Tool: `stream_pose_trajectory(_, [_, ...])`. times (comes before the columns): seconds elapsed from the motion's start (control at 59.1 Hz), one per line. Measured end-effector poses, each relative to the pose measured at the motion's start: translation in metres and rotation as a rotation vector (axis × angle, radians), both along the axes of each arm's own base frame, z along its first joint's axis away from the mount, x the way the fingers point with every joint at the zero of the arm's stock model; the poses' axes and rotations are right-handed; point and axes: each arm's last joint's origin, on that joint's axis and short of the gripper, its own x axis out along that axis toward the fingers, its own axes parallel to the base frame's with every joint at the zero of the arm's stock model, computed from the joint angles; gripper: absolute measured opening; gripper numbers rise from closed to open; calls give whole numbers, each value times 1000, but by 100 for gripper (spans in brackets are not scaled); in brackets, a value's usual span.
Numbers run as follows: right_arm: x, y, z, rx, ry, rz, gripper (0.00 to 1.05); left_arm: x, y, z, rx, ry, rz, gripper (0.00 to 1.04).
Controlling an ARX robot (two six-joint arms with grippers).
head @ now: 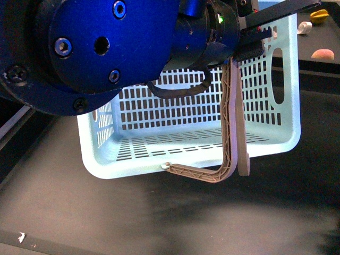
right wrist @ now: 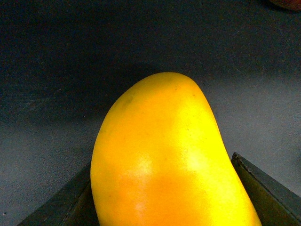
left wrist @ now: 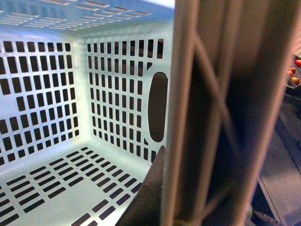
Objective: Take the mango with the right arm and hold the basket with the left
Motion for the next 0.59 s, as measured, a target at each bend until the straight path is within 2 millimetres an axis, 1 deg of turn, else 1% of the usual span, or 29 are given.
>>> stream_pose_trajectory(0.169, [-3,2,5,7,-3,1,71,0,0,0,0,0,0,6])
stream_pose_trajectory(0.288, [-4,3,13,18,-20,6,71,0,0,0,0,0,0,6])
stream_pose_trajectory(0.457, [0,6,38,29,-78,17,71,0,0,0,0,0,0,6])
stream_pose_trajectory(0.592, [7,11,68,44,-152,39,71,0,0,0,0,0,0,6])
